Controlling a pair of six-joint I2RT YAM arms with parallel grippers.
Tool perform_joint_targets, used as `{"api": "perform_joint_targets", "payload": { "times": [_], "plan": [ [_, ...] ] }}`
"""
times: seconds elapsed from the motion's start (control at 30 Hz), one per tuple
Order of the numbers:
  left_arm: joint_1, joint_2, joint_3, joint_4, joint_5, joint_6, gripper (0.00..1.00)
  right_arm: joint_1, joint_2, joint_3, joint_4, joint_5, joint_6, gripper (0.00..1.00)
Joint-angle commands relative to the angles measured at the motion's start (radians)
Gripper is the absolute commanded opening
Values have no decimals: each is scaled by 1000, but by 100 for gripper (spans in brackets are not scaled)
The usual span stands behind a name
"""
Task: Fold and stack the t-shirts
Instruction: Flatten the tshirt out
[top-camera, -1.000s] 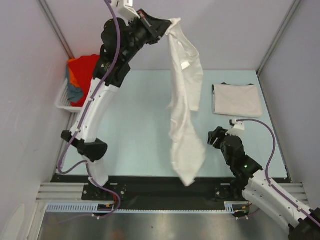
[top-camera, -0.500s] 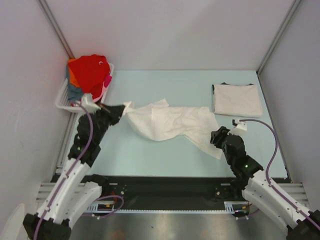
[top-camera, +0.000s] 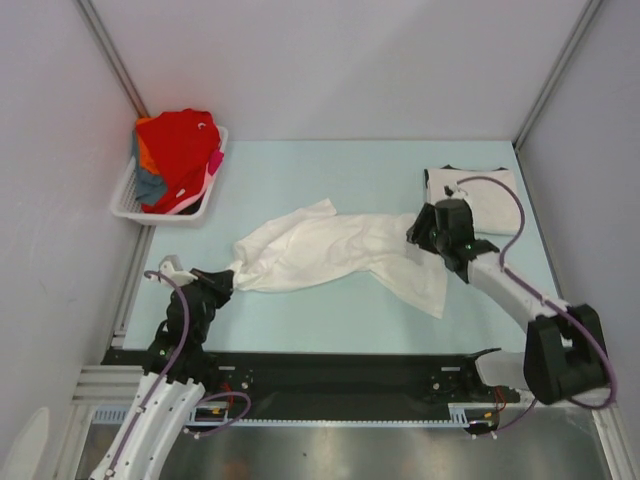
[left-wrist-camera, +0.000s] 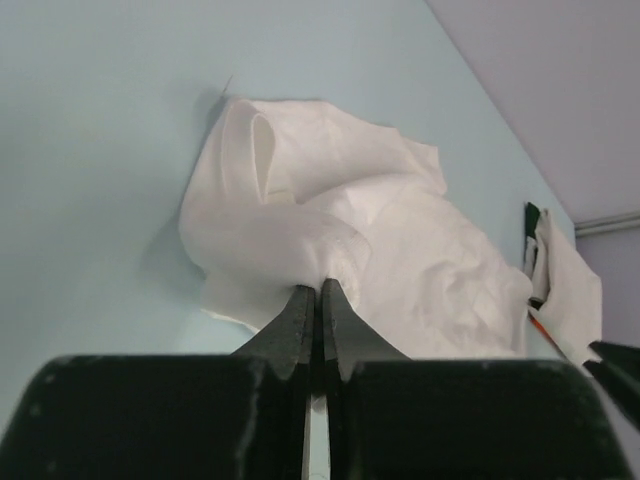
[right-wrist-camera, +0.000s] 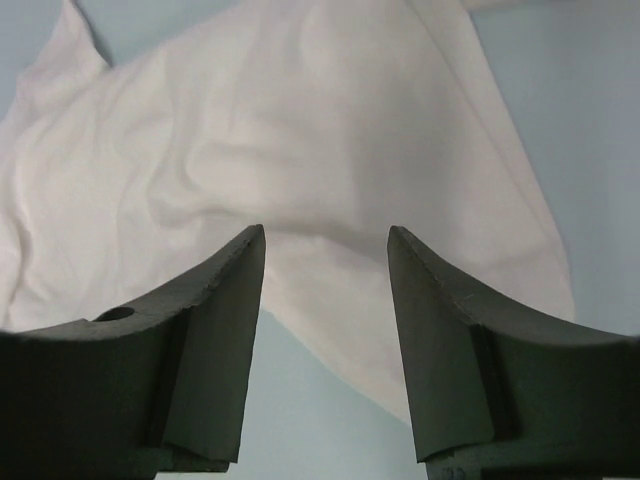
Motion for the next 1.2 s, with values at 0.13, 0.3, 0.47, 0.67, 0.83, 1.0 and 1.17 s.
{"api": "perform_joint_targets", "payload": {
  "times": [0.13, 0.3, 0.47, 0.67, 0.83, 1.0, 1.17],
  "plan": [
    [1, 70, -35, -66, -52, 3, 3, -23, 361, 367, -51, -8, -50, 58],
    [-1, 106, -7, -71, -78, 27, 2, -47, 538, 566, -95, 44, -81, 66],
    [-1, 109, 24, -77, -98, 39, 2, -64, 707, 717, -179, 79, -108, 65],
    [1, 118, 51, -73, -100, 49, 2, -90, 773, 734, -174, 70, -108, 60],
    [-1, 141, 65, -62, -92, 59, 2, -87, 785, 729, -164, -2, -93, 57],
    [-1, 158, 80, -39, -97, 72, 2, -89, 785, 720, -161, -62, -72, 47],
    [-1, 178, 73, 19, -103, 73, 2, -96, 733, 703, -100, -94, -61, 7]
  ]
}}
